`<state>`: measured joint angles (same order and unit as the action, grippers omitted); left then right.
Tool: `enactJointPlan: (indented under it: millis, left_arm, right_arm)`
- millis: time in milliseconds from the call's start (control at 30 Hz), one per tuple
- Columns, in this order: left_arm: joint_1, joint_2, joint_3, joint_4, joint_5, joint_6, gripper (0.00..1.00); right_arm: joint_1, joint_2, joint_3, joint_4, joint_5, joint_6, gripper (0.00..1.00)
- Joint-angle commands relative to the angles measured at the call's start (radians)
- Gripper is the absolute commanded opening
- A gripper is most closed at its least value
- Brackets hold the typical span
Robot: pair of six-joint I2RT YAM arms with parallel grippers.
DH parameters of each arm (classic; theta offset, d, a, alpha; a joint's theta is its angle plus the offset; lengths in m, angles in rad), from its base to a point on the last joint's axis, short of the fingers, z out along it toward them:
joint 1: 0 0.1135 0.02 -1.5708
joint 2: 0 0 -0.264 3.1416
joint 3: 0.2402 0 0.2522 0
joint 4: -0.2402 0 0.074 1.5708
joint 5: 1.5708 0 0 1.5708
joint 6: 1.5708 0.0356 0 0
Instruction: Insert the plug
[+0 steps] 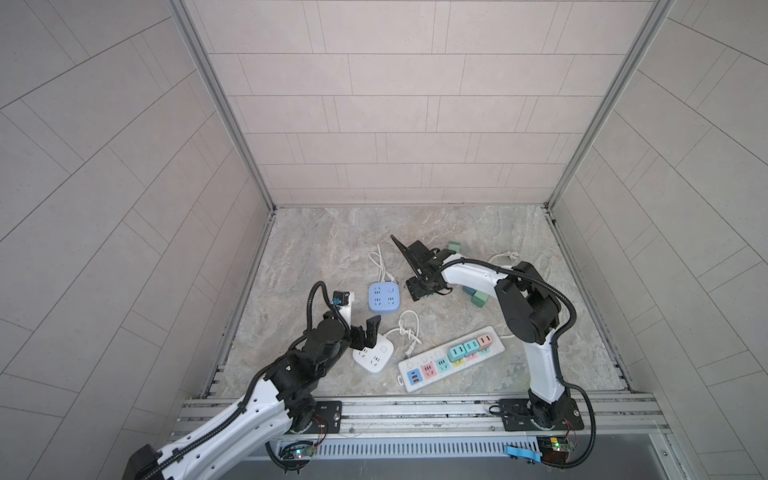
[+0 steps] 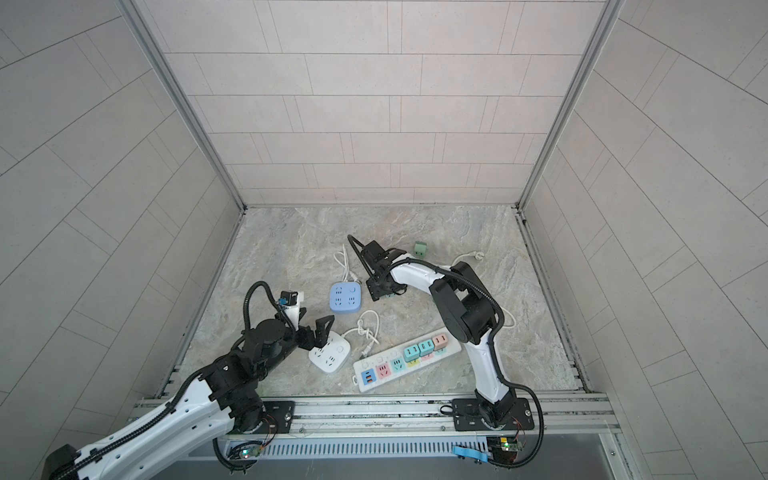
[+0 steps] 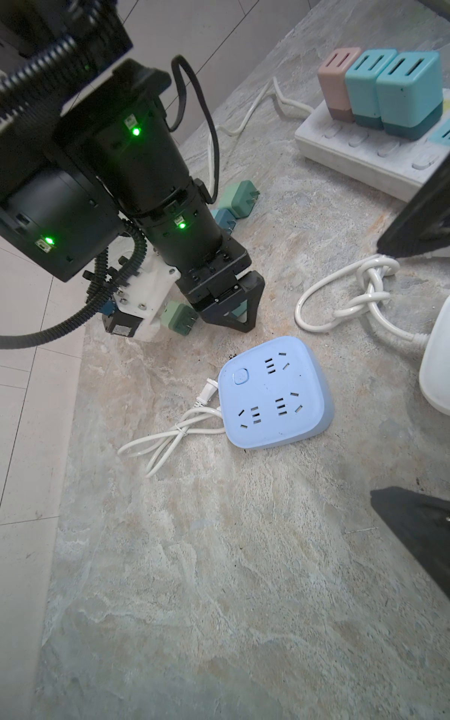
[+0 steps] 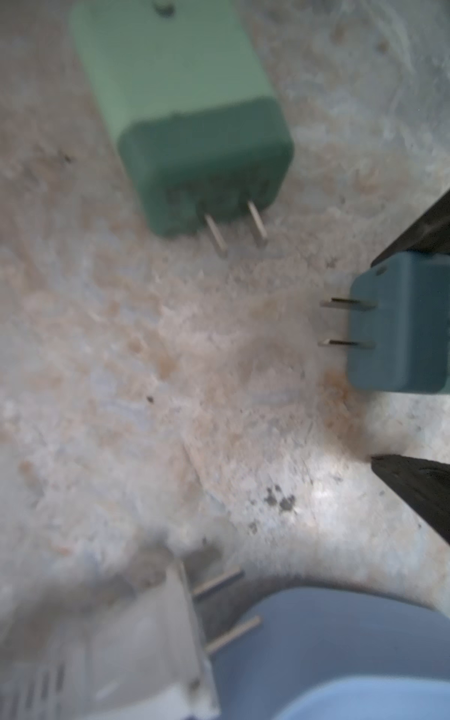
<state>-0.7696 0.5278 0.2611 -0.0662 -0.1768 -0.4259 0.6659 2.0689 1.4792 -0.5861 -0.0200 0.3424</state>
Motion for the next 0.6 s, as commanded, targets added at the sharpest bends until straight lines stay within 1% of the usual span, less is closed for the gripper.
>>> enactJointPlan:
  millis: [0, 67, 200, 233, 433, 567]
  left_arm:
    - [0.007, -0.021, 0.015, -0.015, -0.015, 0.004, 1.00]
    - [0.006, -0.030, 0.020, -0.020, -0.015, 0.004, 1.00]
    - [0.007, -0.049, 0.010, -0.026, -0.013, 0.003, 1.00]
    - [0.007, -0.051, 0.009, -0.026, -0.015, 0.001, 1.00]
    - [0.007, -0.058, 0.010, -0.030, -0.011, -0.003, 1.00]
    - [0.007, -0.058, 0.013, -0.030, -0.006, -0.003, 1.00]
  right_arm:
    - [0.033, -0.049, -0.048, -0.016, 0.010, -0.017, 0.75]
    - [0.038, -0.074, -0.077, -0.012, 0.026, -0.008, 0.75]
    - [0.035, -0.115, -0.133, -0.013, 0.119, 0.013, 0.76]
    - [0.033, -0.119, -0.144, -0.011, 0.127, 0.017, 0.76]
    - [0.010, -0.147, -0.231, 0.044, 0.121, 0.028, 0.77]
    - [-0.055, -0.161, -0.280, 0.107, 0.055, 0.044, 0.78]
